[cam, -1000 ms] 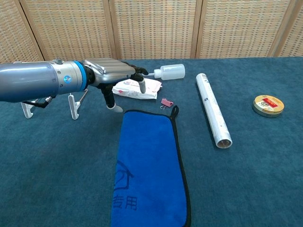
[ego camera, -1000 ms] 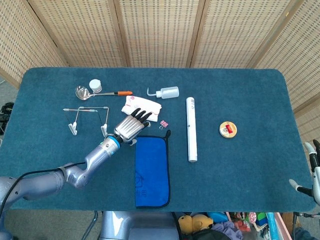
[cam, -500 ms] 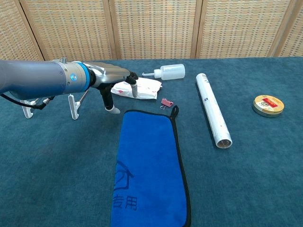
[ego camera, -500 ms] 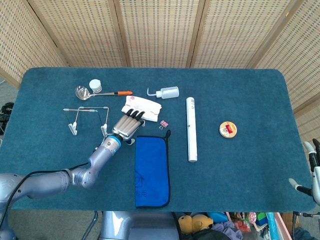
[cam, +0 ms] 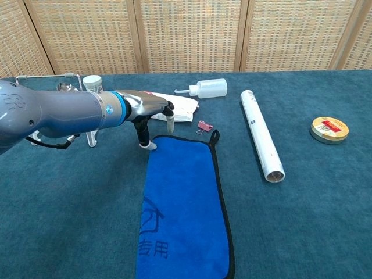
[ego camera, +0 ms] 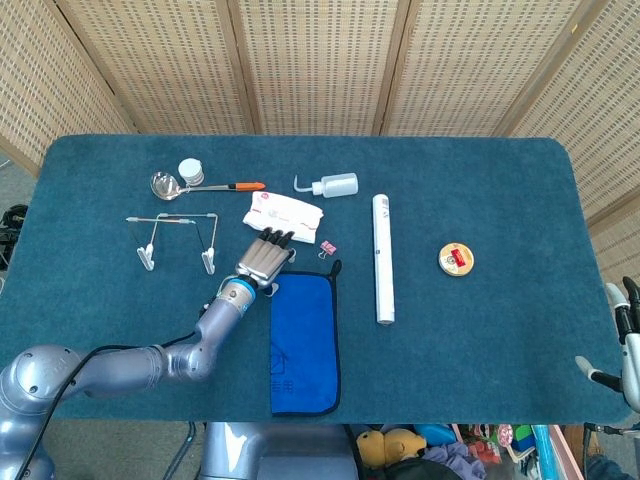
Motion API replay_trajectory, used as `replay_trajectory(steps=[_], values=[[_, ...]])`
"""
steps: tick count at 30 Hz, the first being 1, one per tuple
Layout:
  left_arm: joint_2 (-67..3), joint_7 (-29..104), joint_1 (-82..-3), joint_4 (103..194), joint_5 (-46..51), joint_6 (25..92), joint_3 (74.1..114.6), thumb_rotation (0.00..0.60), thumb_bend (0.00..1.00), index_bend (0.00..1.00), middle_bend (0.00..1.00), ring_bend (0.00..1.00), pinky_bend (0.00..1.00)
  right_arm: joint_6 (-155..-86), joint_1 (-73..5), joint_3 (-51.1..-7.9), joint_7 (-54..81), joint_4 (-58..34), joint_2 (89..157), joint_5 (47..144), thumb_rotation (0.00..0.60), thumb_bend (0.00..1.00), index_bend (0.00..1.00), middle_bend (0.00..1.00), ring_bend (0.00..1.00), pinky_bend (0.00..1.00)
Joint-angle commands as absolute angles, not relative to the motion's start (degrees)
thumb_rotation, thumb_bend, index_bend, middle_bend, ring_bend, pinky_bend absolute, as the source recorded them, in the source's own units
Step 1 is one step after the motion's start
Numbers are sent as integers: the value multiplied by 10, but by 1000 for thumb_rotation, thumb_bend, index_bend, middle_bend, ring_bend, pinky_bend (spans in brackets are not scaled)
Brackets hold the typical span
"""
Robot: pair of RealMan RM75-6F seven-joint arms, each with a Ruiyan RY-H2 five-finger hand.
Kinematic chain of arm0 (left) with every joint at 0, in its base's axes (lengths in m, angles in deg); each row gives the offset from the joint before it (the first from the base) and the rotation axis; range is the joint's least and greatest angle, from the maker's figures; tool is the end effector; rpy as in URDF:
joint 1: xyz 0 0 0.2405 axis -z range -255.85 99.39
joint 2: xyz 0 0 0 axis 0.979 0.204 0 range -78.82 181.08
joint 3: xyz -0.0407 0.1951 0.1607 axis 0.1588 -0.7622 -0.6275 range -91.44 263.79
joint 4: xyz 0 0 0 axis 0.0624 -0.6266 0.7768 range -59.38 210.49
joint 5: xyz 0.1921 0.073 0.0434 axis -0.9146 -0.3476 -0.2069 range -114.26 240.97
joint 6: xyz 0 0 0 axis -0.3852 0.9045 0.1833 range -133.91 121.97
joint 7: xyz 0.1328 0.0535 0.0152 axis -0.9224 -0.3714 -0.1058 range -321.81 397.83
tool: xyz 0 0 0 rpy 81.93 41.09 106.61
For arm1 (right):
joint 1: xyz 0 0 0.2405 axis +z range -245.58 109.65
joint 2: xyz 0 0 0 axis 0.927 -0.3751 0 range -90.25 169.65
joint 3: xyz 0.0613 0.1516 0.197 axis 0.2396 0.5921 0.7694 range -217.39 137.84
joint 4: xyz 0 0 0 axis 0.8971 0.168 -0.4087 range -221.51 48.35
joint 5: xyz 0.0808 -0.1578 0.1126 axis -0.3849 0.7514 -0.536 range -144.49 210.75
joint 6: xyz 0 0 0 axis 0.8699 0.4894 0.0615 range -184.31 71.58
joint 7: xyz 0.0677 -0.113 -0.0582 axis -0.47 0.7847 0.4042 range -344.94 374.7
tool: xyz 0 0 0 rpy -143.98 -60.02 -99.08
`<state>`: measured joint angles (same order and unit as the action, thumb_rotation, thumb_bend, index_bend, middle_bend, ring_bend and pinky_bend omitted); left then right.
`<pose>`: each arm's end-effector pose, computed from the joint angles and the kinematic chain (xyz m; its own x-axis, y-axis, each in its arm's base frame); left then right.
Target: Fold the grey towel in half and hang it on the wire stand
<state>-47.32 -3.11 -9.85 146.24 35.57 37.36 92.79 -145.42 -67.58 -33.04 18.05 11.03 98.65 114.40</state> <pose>-0.0759 0.3996 -0.0827 0.6809 0.3681 0.6331 0.7285 -0.4291 -0.5340 -0.3134 -0.1684 0.2019 0.4423 0.0953 0.8918 -0.8934 0.1344 0.4288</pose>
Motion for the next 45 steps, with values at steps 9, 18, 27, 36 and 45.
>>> replay_trajectory(steps=[9, 18, 27, 36, 45], values=[[-497, -33, -93, 1436, 363, 370, 925, 600, 340, 312, 0, 0, 0, -1449, -674, -329, 178, 110, 985, 1140, 600, 0, 0, 0, 0, 0], [-510, -33, -94, 1422, 372, 365, 923, 600, 344, 336, 0, 0, 0, -1446, -674, -329, 174, 111, 983, 1139, 600, 0, 0, 0, 0, 0], [-510, -29, -97, 1424, 372, 366, 924, 600, 344, 383, 0, 0, 0, -1445, -674, -330, 172, 112, 982, 1139, 600, 0, 0, 0, 0, 0], [-511, -35, -99, 1436, 371, 375, 920, 600, 345, 524, 0, 0, 0, -1447, -674, -331, 171, 114, 981, 1142, 600, 0, 0, 0, 0, 0], [-509, -40, -100, 1448, 372, 385, 922, 600, 388, 545, 0, 0, 0, -1449, -675, -332, 169, 115, 979, 1144, 600, 0, 0, 0, 0, 0]])
